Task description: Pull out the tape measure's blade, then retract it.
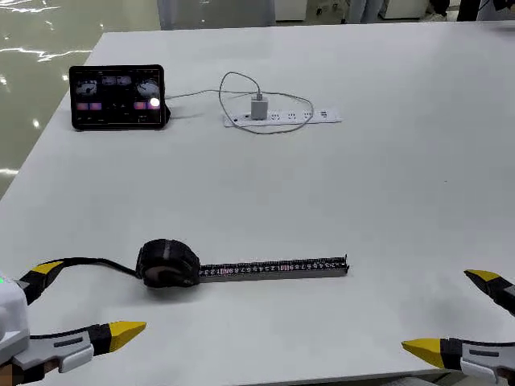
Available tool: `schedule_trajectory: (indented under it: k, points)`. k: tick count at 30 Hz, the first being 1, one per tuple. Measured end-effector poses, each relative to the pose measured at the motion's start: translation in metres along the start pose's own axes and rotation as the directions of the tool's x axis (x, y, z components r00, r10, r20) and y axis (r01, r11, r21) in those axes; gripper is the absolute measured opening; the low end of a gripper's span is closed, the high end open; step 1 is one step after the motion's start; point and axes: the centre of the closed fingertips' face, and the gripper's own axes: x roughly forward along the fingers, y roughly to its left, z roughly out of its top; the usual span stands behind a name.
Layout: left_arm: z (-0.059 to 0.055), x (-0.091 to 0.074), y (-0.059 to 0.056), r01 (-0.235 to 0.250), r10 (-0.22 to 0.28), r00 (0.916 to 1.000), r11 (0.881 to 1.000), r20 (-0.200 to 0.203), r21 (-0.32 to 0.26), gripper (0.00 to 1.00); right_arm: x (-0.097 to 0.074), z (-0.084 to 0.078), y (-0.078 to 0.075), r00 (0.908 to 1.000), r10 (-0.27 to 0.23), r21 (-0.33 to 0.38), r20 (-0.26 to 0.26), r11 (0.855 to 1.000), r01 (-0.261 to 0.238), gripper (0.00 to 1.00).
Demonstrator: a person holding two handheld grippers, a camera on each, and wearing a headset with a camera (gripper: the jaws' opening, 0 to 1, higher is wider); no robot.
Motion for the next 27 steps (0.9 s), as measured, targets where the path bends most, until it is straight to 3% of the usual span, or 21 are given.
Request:
schedule_trajectory:
  k: [7,19,27]
  points:
    - [0.002,-0.001,0.007,-0.008,0.008,0.9999,1.0,-0.008,-0.003,0.99,-0.003,-0.005,-0.001,0.9999,0.002,-0.01,-0.016,1.0,-0.002,0.99]
    - [0.009,0.012,-0.007,0.008,-0.007,0.9997,1.0,-0.024,0.02,0.99,0.006,0.005,-0.002,0.9994,0.017,-0.048,-0.029,0.999,-0.019,0.99]
    - [0.026,0.028,-0.019,-0.001,0.001,0.9995,1.0,-0.032,0.001,0.99,0.011,0.018,-0.006,0.9975,0.035,-0.123,-0.06,0.991,-0.043,0.99]
